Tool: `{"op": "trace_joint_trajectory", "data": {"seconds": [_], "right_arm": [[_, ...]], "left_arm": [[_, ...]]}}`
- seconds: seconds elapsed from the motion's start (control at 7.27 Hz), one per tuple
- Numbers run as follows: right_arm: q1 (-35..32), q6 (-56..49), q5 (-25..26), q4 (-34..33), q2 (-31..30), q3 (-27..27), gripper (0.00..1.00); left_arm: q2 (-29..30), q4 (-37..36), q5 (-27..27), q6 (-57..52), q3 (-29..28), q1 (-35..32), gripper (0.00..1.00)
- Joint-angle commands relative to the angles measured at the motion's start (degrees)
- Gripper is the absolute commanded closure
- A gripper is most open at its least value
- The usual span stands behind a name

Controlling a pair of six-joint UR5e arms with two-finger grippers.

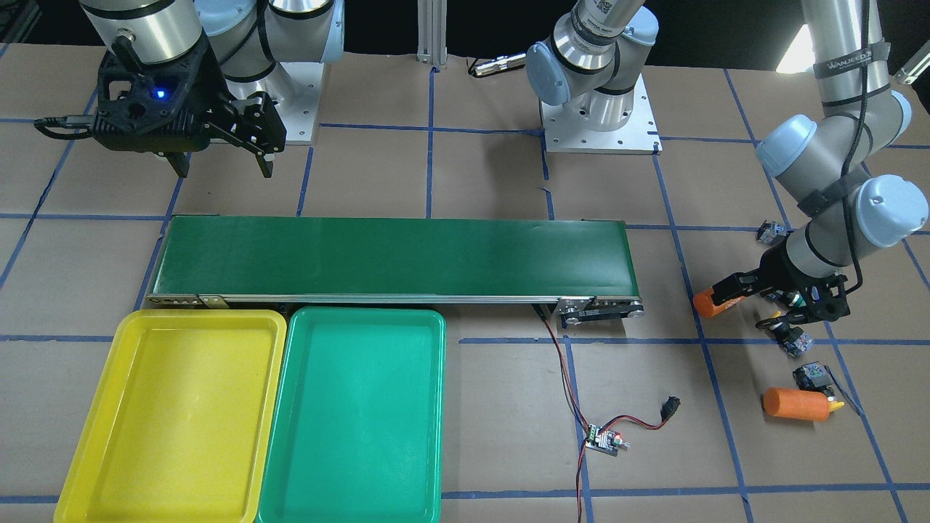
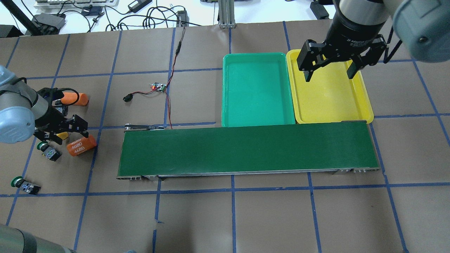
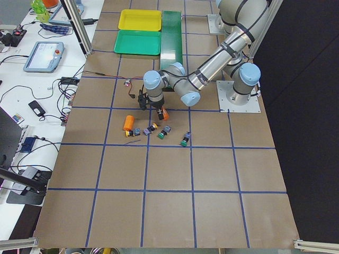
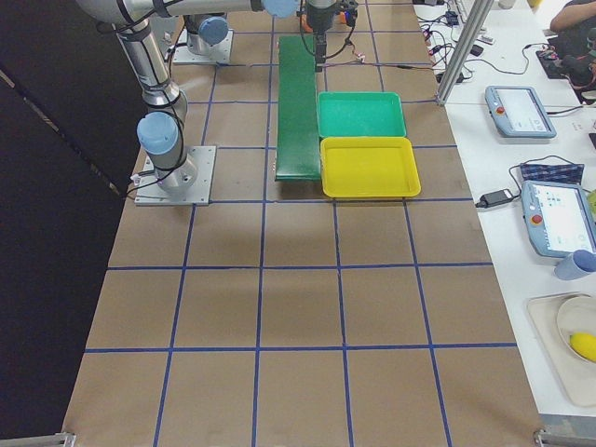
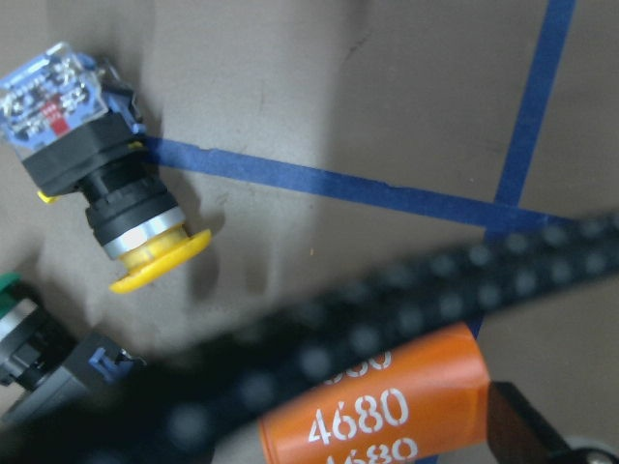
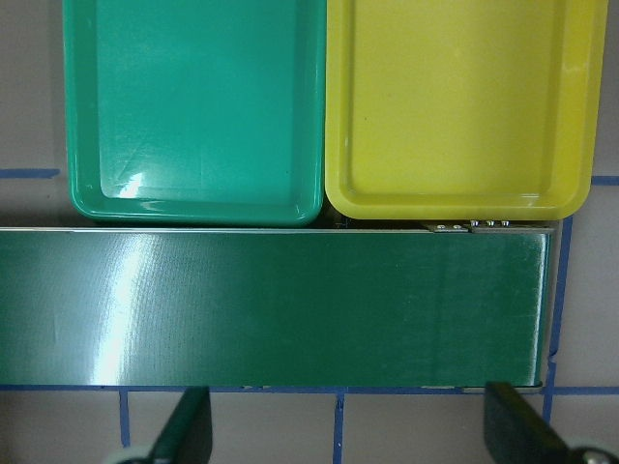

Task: Sort buttons by color to trays

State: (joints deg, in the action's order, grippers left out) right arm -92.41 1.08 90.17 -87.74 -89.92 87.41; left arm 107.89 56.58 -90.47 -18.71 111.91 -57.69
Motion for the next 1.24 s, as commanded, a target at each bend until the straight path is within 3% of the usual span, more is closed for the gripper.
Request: {"op": "trace_joint_trajectory", "data": {"seconds": [0.0, 0.28, 1.1], "right_arm": [[-0.05, 0.15, 0.09, -0.06, 0.01, 0.13, 0.00], [-0.05, 0.15, 0.10, -0.06, 0.01, 0.13, 0.00], [-0.05, 0.15, 0.10, -0.06, 0.10, 0.13, 0.00]], "left_arm": [[0.04, -0.07, 0.38, 0.43, 0.06, 0.03, 0.00], [0.74, 0.11, 3.19, 1.13, 0.06, 0.03, 0.00], [1.53, 0.11, 2.58, 1.56, -1.17, 0.03, 0.00]]}}
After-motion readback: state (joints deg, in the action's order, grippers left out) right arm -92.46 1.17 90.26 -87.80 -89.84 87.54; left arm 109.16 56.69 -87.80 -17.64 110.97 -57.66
